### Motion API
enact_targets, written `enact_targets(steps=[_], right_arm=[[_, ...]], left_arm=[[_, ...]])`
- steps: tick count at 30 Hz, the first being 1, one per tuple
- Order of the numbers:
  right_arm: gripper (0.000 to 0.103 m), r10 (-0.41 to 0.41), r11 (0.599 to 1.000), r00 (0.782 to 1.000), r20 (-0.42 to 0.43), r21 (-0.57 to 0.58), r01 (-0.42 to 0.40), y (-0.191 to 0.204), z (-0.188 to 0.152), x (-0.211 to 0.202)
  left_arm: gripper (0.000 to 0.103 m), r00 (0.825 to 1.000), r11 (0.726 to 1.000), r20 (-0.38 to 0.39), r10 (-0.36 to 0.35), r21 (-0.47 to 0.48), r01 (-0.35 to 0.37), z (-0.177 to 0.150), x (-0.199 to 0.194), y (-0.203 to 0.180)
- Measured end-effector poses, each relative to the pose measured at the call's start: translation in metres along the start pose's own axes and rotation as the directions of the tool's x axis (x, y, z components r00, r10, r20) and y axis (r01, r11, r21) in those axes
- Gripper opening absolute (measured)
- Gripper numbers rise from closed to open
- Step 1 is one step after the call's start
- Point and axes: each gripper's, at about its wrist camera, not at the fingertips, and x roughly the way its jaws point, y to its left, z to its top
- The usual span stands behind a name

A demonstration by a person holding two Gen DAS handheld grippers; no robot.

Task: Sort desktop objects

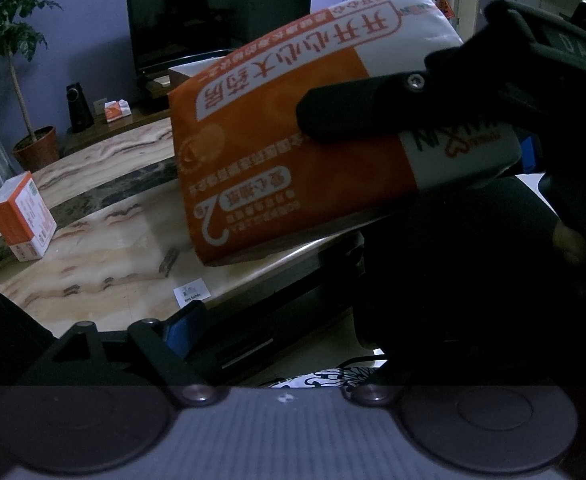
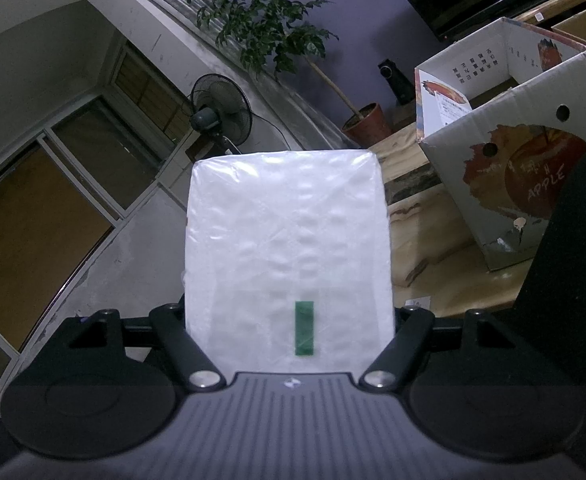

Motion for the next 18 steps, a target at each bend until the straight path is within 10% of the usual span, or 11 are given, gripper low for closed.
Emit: enact_targets(steps=[18], right_arm=[[0.075, 0.001, 1.000, 1.000, -0.002, 0.000, -0.001, -0.0005, 0.0008, -0.0012]], left_arm=[[0.086, 1.000, 1.000, -0.003, -0.001, 0.000, 0.001, 0.0006, -0.0002, -0.0015]])
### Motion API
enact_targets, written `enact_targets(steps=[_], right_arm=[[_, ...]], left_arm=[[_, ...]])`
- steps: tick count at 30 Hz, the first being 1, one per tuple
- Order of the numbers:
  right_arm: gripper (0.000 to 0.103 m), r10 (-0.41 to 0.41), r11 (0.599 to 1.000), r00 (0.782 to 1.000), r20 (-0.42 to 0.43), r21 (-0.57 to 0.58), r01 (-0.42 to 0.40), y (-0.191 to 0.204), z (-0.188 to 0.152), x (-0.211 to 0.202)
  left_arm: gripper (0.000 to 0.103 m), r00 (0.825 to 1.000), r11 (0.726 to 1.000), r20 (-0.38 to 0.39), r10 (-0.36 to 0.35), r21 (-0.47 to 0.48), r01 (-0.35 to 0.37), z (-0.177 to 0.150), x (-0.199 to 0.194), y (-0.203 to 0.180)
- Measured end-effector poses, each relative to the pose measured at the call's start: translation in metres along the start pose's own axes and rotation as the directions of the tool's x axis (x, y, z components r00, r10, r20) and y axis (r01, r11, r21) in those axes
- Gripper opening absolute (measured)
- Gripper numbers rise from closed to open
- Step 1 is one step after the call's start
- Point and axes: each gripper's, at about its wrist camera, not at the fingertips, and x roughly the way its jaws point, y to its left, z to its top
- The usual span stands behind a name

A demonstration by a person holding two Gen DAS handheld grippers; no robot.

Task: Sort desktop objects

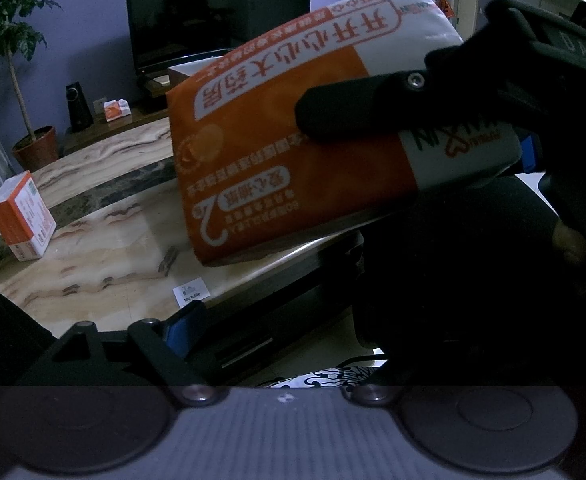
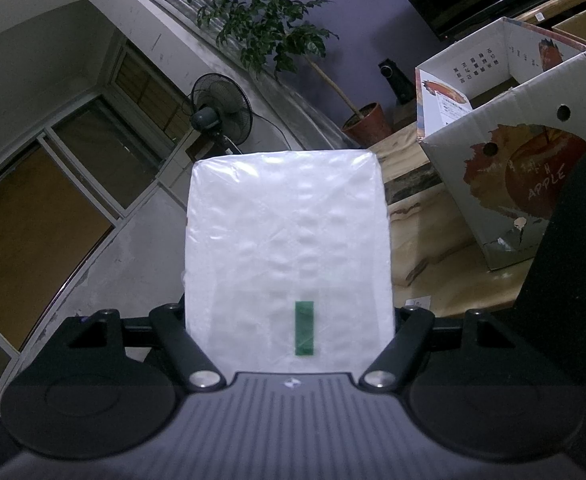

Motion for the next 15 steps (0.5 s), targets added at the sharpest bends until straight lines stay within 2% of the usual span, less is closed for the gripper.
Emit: enact_targets(steps=[15], right_arm=[[0.075, -0.001, 1.000, 1.000, 0.000, -0.003, 0.001, 0.0011, -0.0017, 0.0022]], left_arm=[[0.086, 1.000, 1.000, -0.001, -0.001, 0.000, 0.001, -0.0006, 0.0001, 0.0007]])
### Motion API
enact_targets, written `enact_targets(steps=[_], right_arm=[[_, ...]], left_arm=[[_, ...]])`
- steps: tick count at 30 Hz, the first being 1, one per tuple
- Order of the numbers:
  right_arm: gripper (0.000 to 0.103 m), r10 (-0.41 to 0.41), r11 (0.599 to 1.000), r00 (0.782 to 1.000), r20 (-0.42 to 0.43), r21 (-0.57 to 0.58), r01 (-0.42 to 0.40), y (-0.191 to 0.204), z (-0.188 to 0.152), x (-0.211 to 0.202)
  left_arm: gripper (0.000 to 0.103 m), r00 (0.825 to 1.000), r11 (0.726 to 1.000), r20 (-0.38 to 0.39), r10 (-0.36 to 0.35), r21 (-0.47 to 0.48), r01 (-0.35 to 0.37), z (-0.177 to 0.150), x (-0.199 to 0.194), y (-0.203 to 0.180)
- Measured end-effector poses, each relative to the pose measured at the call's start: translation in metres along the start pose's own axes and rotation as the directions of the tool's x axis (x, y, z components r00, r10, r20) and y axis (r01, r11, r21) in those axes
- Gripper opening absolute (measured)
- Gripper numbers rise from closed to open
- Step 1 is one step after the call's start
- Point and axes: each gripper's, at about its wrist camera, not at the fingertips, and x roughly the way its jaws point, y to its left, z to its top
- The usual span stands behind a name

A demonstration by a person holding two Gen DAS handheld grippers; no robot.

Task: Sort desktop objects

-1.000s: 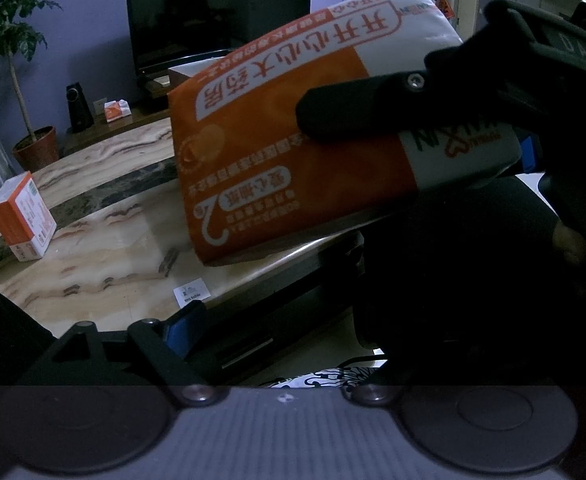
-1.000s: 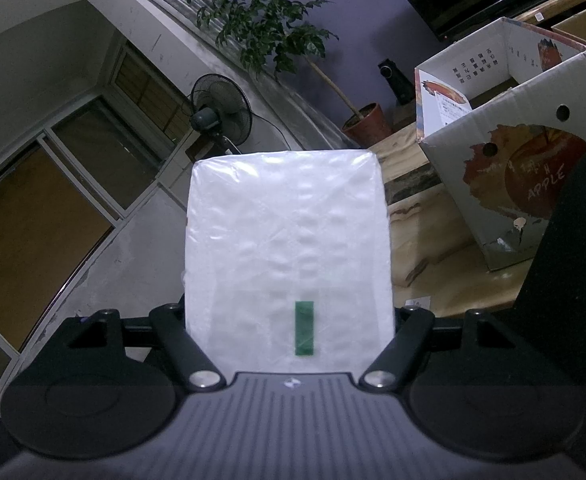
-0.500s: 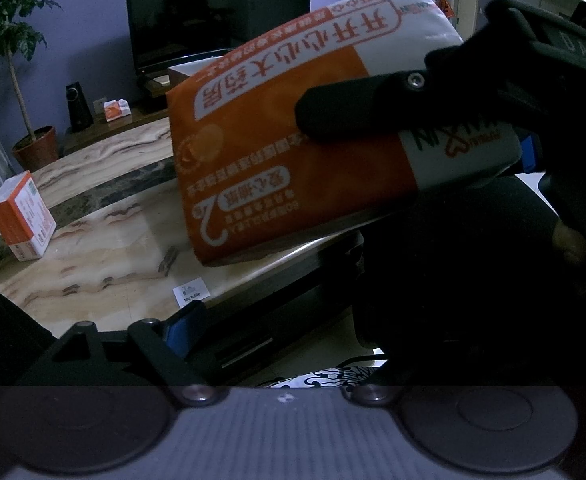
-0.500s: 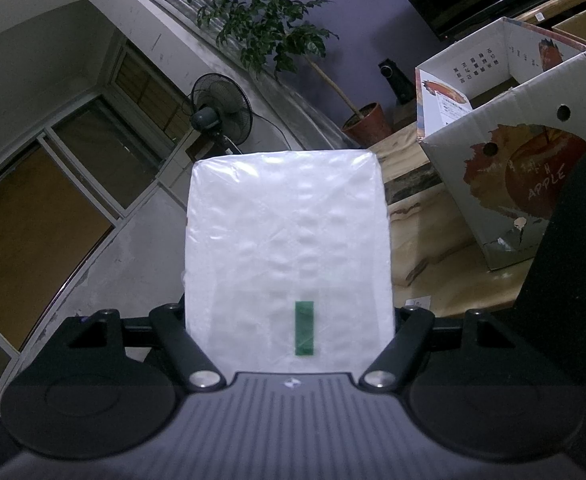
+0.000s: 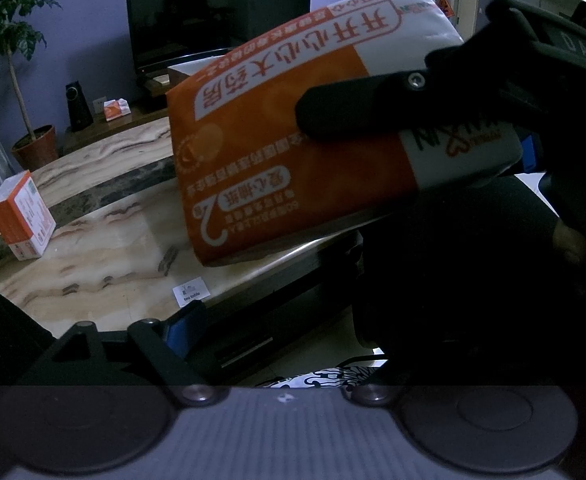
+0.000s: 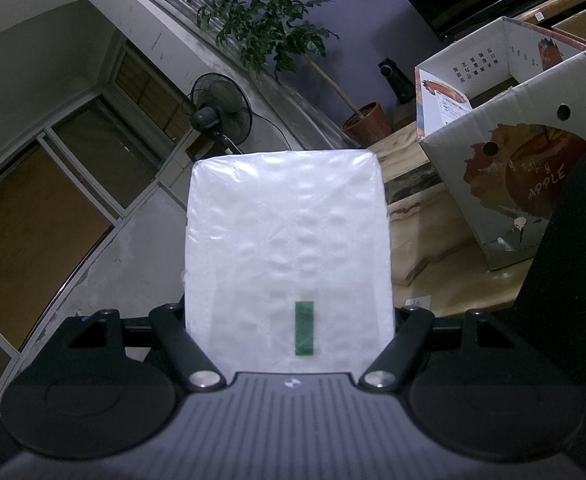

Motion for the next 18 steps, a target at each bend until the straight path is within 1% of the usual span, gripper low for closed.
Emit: enact_targets(steps=[18], right_arm=[[0.075, 0.001, 1.000, 1.000, 0.001, 0.001, -0.001, -0.0010, 0.0004, 0.0017]], left_arm=[[0.086, 1.000, 1.000, -0.002, -0.001, 0.003, 0.001, 0.0010, -0.0017, -0.0014]])
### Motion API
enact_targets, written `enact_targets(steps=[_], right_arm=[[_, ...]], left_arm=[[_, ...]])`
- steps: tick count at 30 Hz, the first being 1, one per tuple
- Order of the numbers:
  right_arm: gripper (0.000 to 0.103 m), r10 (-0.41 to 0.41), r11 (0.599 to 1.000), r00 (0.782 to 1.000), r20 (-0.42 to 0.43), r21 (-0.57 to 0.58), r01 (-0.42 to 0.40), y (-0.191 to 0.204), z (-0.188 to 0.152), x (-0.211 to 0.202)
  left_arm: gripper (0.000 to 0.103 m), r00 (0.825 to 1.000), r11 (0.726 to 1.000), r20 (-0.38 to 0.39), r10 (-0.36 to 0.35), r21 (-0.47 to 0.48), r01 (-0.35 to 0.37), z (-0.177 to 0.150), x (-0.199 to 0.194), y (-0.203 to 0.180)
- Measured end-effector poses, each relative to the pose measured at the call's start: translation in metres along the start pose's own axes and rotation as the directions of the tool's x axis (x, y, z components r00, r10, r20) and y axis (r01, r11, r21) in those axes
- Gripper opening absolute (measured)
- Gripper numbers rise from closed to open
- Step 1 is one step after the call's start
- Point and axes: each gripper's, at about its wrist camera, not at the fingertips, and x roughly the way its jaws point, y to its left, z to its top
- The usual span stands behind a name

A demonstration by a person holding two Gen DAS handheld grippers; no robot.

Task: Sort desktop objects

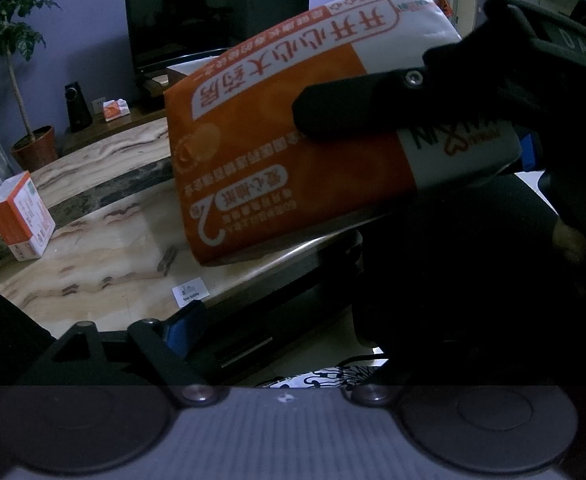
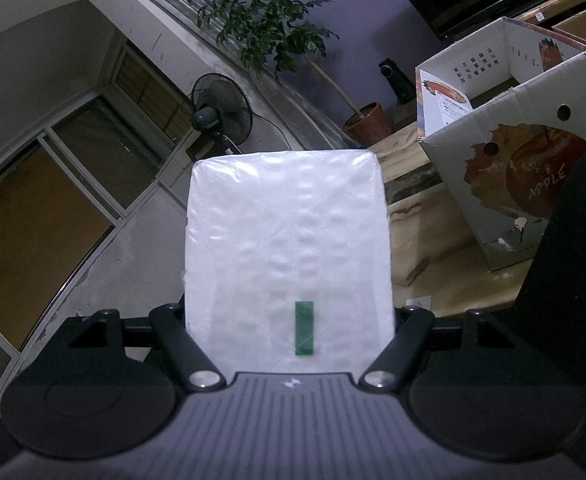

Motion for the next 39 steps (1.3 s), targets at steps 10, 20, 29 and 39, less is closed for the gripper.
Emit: enact_targets(steps=[10, 20, 29, 39], right_arm=[[0.075, 0.000, 1.000, 1.000, -0.001, 0.000, 0.000, 0.0004, -0.0001, -0.0015], [0.075, -0.001, 1.000, 1.000, -0.001, -0.002, 0.001, 0.0010, -0.0009, -0.0023], [0.075, -0.001, 1.000, 1.000, -0.001, -0.002, 0.001, 0.0019, -0.0009, -0.0036], [0.075, -0.001, 1.000, 1.000, -0.001, -0.001, 0.001, 0.0026, -0.0013, -0.0034]], left_arm=[[0.086, 1.000, 1.000, -0.001, 0.000, 0.000, 0.000, 0.0005, 0.0012, 0.0007], [0.086, 1.000, 1.000, -0.002, -0.002, -0.001, 0.001, 0.0008, 0.0023, 0.0013], [0.086, 1.000, 1.000, -0.001, -0.002, -0.001, 0.002, 0.0011, 0.0027, 0.0012], [0.086, 1.000, 1.000, 0.000, -0.002, -0.001, 0.002, -0.0006, 0.0019, 0.0019]])
